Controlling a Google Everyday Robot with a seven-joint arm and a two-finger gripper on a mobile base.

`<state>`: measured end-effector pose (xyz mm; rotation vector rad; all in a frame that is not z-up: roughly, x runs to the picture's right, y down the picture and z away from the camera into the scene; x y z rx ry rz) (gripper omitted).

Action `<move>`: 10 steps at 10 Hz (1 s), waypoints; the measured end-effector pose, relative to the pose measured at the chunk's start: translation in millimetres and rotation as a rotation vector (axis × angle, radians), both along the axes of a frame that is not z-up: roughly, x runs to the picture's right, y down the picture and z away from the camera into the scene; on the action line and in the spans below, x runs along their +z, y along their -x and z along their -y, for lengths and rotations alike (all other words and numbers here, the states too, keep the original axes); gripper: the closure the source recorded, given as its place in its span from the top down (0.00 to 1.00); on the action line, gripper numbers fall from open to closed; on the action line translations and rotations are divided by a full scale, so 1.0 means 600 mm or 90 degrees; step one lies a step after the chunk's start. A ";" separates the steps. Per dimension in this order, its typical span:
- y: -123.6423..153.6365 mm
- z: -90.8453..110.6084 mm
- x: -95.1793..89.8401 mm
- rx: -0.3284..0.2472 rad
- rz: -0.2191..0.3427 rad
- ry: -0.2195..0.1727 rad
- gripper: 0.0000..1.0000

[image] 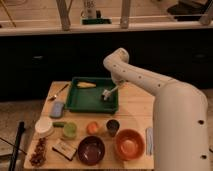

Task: Wipe tray with brush

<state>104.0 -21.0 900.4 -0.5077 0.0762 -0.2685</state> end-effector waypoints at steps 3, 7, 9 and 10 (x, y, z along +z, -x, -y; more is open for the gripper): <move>0.047 0.026 0.014 -0.017 0.024 -0.007 0.00; 0.140 0.004 0.000 -0.098 0.097 0.010 0.00; 0.146 -0.024 -0.023 -0.128 0.117 0.020 0.00; 0.139 -0.044 -0.034 -0.140 0.120 0.030 0.00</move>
